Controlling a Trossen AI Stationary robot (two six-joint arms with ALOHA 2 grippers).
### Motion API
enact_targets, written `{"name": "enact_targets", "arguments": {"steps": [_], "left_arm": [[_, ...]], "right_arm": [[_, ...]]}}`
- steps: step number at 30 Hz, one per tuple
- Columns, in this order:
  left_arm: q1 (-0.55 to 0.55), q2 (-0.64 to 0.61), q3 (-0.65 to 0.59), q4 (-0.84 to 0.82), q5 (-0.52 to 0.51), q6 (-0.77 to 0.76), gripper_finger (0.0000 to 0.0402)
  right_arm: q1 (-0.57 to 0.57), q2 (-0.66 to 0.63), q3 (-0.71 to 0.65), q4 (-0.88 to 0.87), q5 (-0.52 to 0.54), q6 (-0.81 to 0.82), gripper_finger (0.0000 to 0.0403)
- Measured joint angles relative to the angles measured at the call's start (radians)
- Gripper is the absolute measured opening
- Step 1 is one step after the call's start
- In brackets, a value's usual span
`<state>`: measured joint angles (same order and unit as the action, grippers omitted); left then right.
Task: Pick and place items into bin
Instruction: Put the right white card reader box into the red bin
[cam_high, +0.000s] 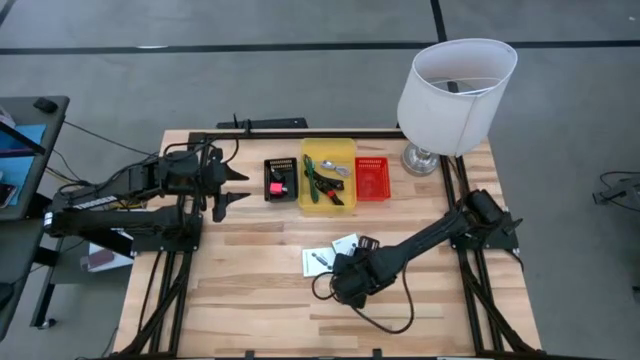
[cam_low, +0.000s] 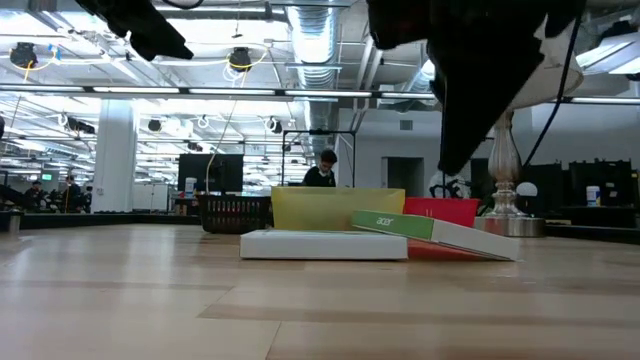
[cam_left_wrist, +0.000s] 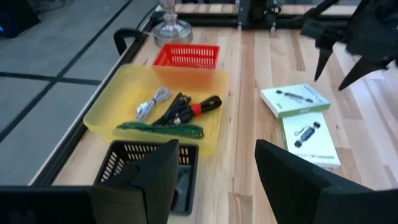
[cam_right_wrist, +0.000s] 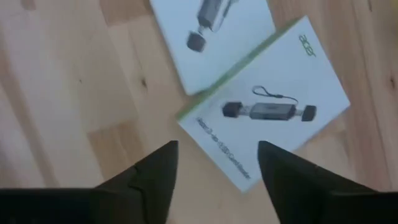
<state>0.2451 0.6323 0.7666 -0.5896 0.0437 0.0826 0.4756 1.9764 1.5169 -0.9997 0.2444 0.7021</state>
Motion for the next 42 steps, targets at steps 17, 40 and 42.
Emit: {"name": "enact_targets", "arguments": {"steps": [17,40,42], "left_arm": [[0.000,0.002,0.000,-0.028,-0.030,-0.072,0.0206],[0.000,0.001,0.013,-0.079,-0.031,-0.094,0.0206],[0.000,0.000,0.013,-0.086,-0.030,-0.094,0.0206]], "right_arm": [[0.043,0.028,0.159,-0.141,-0.185,0.043,0.0259],[0.082,-0.024,0.158,-0.149,0.070,0.077,0.0259],[0.130,-0.060,0.158,-0.204,0.255,0.076,0.0259]]}}
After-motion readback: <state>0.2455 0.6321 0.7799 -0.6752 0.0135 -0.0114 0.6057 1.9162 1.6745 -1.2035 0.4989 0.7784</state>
